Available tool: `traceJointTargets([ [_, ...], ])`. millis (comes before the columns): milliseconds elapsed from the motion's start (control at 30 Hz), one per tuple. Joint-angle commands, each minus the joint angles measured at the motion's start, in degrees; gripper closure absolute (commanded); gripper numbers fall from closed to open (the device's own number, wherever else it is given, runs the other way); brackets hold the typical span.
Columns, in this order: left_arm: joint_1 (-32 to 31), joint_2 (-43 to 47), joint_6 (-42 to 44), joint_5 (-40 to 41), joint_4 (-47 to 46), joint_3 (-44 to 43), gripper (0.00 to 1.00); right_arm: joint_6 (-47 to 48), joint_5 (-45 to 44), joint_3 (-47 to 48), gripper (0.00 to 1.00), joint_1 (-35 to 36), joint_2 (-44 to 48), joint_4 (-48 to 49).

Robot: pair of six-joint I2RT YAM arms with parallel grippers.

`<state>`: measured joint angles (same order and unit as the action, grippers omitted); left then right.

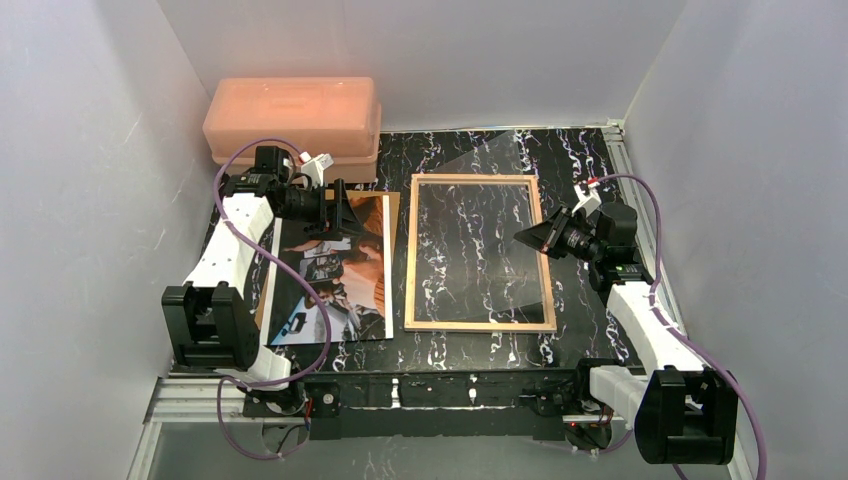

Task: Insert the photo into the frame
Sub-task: Place the photo frame item in the photo frame.

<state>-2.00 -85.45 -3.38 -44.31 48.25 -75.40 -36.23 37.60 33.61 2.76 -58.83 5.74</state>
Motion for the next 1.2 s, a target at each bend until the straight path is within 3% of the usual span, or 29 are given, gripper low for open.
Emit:
traceJointTargets([
  [0, -0.21, 0.39, 0.65, -1.18, 1.41, -0.62, 0.21, -0.83, 3.84, 0.30, 0.99, 0.40, 1.65, 4.80],
  [700, -1.28, -1.03, 0.29, -0.43, 0.15, 0.22, 0.21, -1.75, 0.62, -0.43, 0.99, 0.49, 0.66, 3.23],
  [1167, -14.19, -9.85, -6.87, 5.61, -15.70, 4.02, 0.33, -3.32, 0.02, -1.39, 0.99, 0.49, -0.59, 4.07],
])
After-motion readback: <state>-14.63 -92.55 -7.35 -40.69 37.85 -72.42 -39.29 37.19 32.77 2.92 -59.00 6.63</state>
